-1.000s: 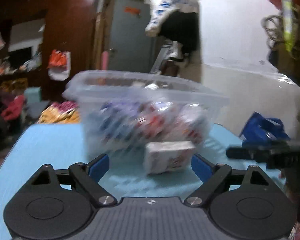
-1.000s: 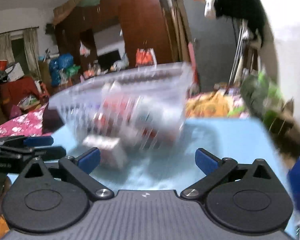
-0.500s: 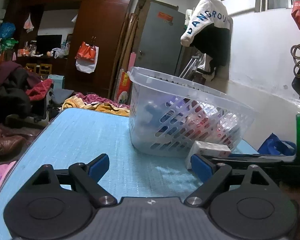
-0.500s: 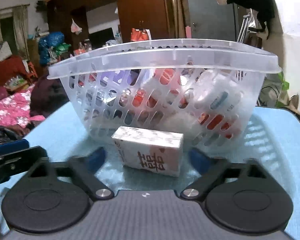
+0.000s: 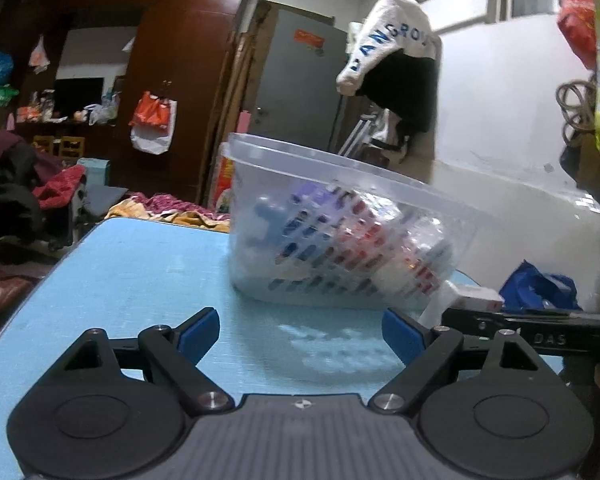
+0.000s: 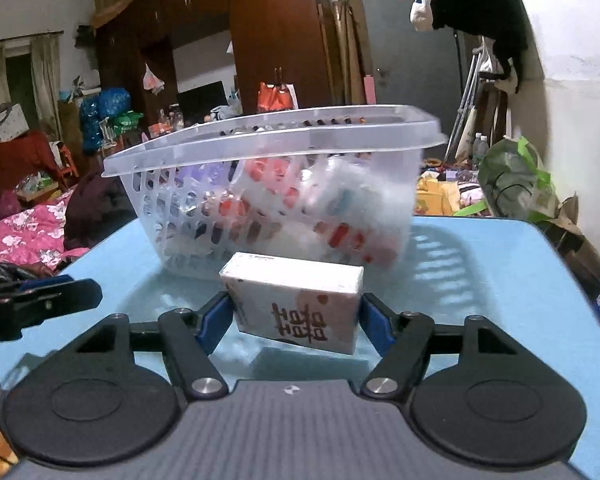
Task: Organize objects
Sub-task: 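Grasp the white box with red print with the right gripper, then carry the white box over the basket and open the right gripper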
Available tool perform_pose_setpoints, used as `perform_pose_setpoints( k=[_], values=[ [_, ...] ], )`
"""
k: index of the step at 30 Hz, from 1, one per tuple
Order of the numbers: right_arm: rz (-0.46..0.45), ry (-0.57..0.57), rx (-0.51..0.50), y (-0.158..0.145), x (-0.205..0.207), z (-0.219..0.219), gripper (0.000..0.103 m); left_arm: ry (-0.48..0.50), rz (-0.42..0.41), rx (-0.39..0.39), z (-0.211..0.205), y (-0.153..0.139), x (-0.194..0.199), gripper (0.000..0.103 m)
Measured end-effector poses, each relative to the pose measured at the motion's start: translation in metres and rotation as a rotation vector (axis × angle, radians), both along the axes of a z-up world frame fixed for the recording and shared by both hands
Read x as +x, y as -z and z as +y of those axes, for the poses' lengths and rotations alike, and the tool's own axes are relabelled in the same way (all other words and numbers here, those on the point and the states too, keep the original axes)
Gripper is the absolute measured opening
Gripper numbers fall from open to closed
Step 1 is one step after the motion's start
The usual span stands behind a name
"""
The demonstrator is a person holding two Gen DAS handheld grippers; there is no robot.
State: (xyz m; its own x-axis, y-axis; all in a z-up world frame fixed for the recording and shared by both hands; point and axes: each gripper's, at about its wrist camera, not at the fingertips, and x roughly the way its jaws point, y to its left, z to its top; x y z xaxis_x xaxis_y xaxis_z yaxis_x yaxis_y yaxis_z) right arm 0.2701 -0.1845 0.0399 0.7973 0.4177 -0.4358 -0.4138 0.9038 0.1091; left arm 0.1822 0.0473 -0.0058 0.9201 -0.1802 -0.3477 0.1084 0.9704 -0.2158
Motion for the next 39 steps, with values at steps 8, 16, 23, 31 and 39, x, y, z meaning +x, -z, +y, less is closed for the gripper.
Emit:
perform_pose_setpoints(
  k=[8,16,23,31,39],
  values=[
    [-0.020,-0.044,0.077,-0.006,-0.003,-0.018,0.073,0.031,-0.005,0.027,-0.015,0.000,-0.003,0.091],
    [-0.174,-0.115,0.107,-0.101,0.014,-0.015,0.074,0.106,-0.128,0.087,-0.016,-0.107,0.020,0.091],
    [-0.105,-0.099,-0.034,-0.142,0.106,0.026,0.084,0.125,0.000,0.090,-0.021,-0.163,0.114,0.091],
    [-0.095,-0.105,-0.021,-0.123,0.106,0.012,0.103,0.149,0.071,0.103,-0.022,-0.137,0.123,0.091],
    [-0.045,-0.060,-0.063,-0.123,0.086,-0.006,0.103,0.158,0.023,0.115,-0.021,-0.140,0.095,0.091]
  ],
)
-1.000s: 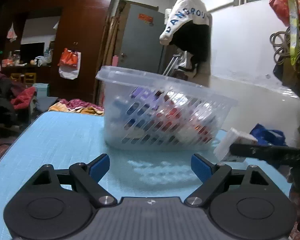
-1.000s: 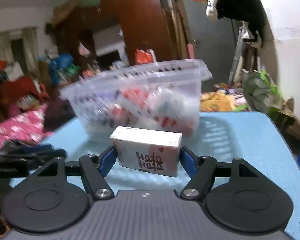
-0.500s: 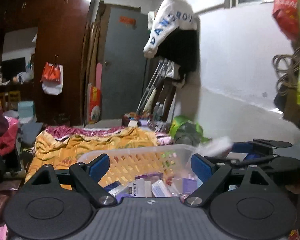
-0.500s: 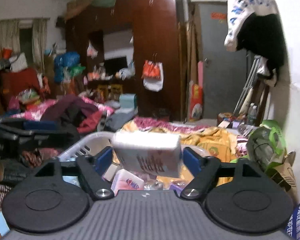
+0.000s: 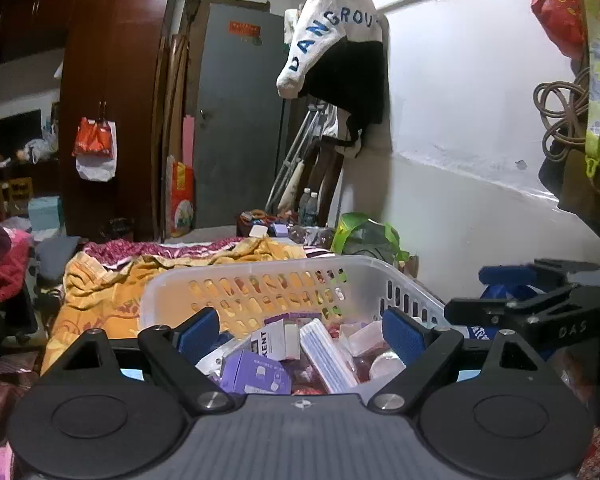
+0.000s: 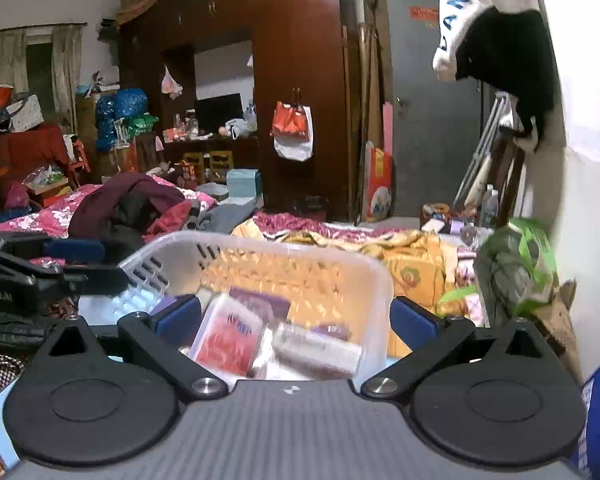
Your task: Organize objects
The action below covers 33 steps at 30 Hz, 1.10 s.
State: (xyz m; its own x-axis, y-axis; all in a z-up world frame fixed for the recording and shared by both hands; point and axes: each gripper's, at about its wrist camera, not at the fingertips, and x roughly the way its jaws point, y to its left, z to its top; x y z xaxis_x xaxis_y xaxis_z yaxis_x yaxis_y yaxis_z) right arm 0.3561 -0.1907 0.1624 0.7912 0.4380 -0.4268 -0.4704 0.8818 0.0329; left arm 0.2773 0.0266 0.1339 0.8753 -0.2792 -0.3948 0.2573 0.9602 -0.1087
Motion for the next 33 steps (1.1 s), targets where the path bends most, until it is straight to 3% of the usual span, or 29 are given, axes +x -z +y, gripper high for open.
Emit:
perform_pose_setpoints(
  k=[4,8,13,23,29,33],
  values=[
    [-0.011,0.121,-0.040,0.008,-0.018,0.005,0.103,-0.007,-0.004,0.004,0.000,0.000,-0.012,0.091],
    [-0.007,0.093,-0.070,0.011,-0.027,0.003,0.103,-0.003,-0.005,0.011,-0.001,0.001,-0.019,0.092],
    [0.039,0.070,-0.005,0.012,-0.030,-0.007,0.103,-0.041,-0.022,0.031,-0.002,0.002,-0.026,0.096],
    [0.037,0.072,-0.044,0.025,-0.036,-0.002,0.103,-0.027,-0.016,0.049,-0.008,0.011,-0.032,0.097],
    [0.031,0.074,-0.056,0.029,-0.039,-0.004,0.103,-0.023,-0.061,0.040,-0.008,0.010,-0.040,0.097],
    [0.034,0.077,-0.043,0.028,-0.041,-0.005,0.103,-0.056,-0.083,0.086,-0.013,0.010,-0.043,0.099]
  ],
)
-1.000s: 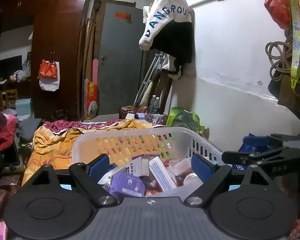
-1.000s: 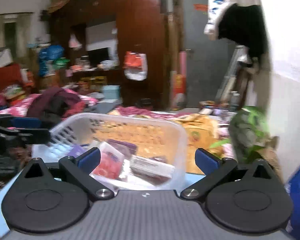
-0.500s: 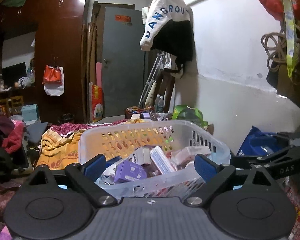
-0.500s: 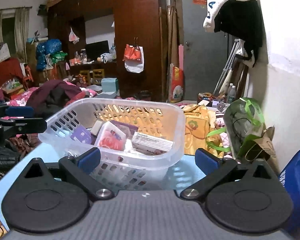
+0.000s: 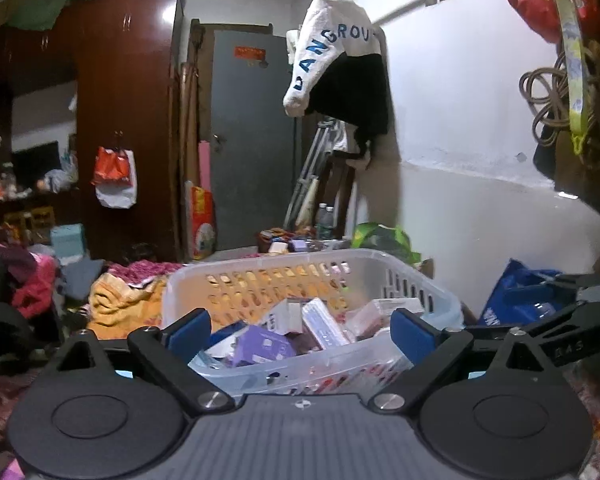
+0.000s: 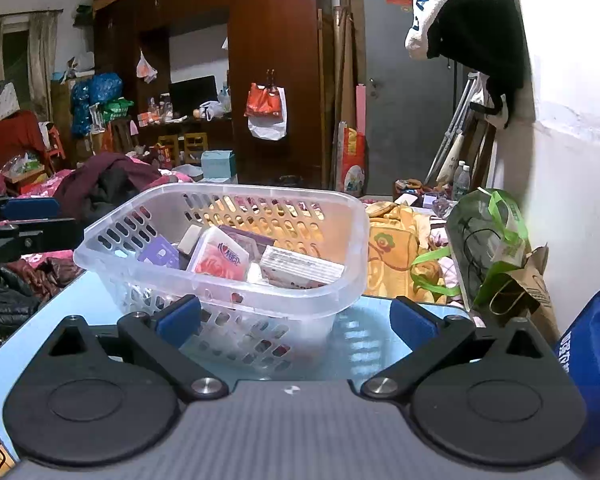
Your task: Organize objects
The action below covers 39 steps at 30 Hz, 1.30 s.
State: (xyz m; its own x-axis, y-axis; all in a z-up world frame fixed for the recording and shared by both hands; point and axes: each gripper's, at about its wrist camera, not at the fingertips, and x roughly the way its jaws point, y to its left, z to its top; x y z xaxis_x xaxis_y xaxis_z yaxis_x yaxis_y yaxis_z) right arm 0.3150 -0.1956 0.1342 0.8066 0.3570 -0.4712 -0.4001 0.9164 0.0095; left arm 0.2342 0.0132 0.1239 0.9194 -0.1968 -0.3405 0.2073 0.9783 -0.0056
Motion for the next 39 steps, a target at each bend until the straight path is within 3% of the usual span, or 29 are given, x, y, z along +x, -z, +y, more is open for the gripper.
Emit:
perform_pose_setpoints(
  k=[2,6,39],
  values=[
    [-0.004,0.005,-0.003,0.000,0.000,-0.001,0.103,-0.001,0.009,0.023,-0.003,0.001,0.000,0.099],
    [0.000,0.011,0.007,0.001,0.002,-0.004,0.103,0.031,0.044,-0.006,-0.002,0.002,0.003,0.099],
    [0.007,-0.009,0.020,0.006,0.001,-0.001,0.103,0.032,0.082,-0.008,-0.007,0.012,0.004,0.099]
  ],
)
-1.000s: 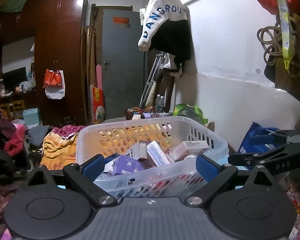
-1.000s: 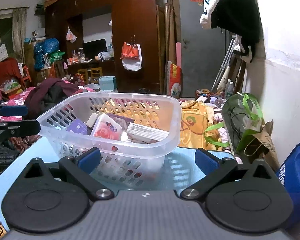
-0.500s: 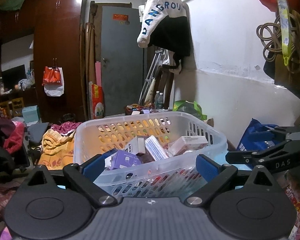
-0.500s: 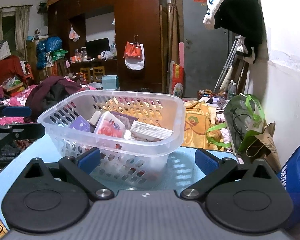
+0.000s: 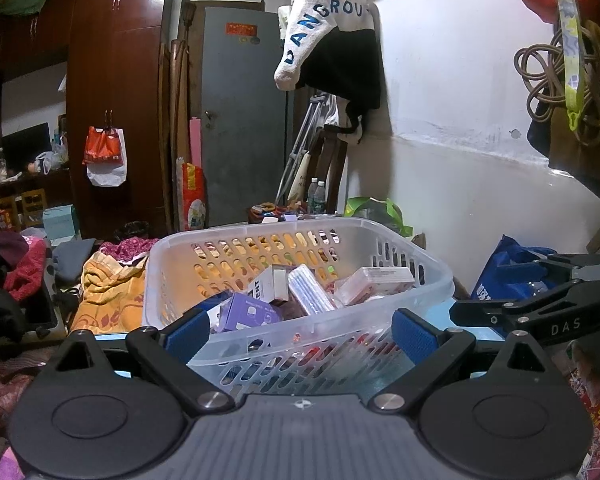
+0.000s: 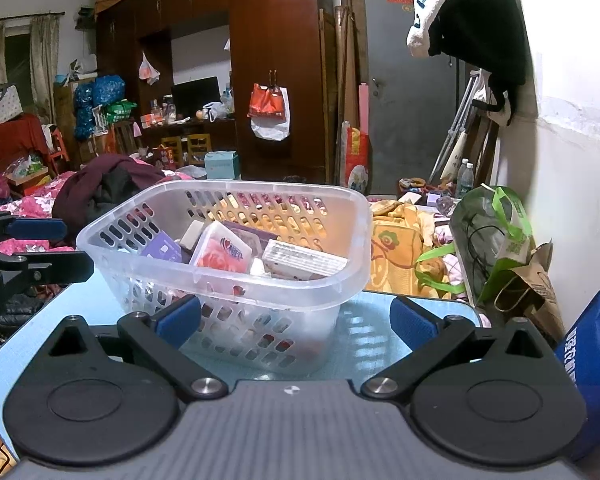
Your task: Organize objects
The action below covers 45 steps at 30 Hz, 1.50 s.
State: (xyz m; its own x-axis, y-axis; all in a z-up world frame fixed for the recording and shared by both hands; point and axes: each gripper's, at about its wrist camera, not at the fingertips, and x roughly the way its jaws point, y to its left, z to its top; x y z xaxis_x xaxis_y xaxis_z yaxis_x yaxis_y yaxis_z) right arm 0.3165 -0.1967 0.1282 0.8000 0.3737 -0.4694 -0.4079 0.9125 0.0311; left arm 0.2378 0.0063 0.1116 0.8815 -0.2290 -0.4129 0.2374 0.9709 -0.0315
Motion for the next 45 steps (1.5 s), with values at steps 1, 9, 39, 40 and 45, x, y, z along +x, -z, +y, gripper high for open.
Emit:
perform_pose_setpoints(
  k=[1,9,39,40,45],
  values=[
    [0.002,-0.001,0.006,0.000,0.000,0.000,0.103,-0.001,0.000,0.000,0.000,0.000,0.000,0.099],
    [0.013,-0.001,0.019,0.003,0.000,-0.002,0.103,-0.003,0.002,0.005,-0.002,0.000,0.001,0.099],
    [0.012,0.019,-0.022,0.002,-0.002,0.002,0.103,-0.006,0.023,-0.009,-0.005,0.003,0.004,0.099],
    [0.012,0.019,-0.021,0.002,-0.002,0.001,0.103,-0.003,0.023,-0.011,-0.007,0.003,0.004,0.099],
    [0.009,0.020,-0.021,0.002,-0.003,0.001,0.103,0.003,0.021,-0.006,-0.012,0.001,0.005,0.099]
  ],
)
